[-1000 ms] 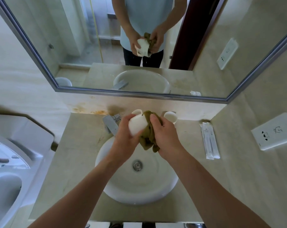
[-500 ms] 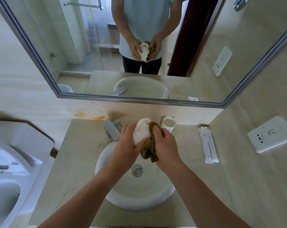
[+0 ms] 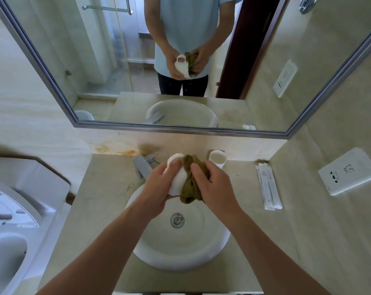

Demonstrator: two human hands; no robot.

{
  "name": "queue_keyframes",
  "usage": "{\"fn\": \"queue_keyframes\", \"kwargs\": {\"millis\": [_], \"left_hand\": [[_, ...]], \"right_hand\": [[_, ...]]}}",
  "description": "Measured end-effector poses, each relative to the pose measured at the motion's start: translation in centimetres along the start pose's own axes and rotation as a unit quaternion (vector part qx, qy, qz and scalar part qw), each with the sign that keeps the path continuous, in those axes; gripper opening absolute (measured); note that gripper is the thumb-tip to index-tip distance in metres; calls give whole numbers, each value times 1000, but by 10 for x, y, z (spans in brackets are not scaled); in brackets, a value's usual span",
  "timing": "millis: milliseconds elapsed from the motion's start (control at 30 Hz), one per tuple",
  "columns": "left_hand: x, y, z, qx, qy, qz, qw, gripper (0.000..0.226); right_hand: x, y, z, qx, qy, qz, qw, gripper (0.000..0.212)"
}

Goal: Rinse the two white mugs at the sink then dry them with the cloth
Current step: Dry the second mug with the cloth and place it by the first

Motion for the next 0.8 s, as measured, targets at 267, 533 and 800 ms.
{"fn": "queue_keyframes", "kwargs": {"millis": [267,533,800], "left_hand": [[-7,2,18,-70,-91,7,993,19],[-15,12,40,-101,-118,-93,983,16],[6,6,45,-74,64,-37,995,39]], "right_hand": [[15,-24,-48,172,104,-43,979,21],[12,-46,-4,-176,-235,-160,942,34],[32,-30,-4,-56,-209,-31,976,26]]}}
Point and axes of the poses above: each hand's wrist, its own y-axis away from the middle knuckle, its own x-axis out of the back of the hand, z = x × y, the point moved 8 cm from there along -y, towards the middle knuckle, and after that the axes turned 3 degrees about x, right-handed, at the moved point
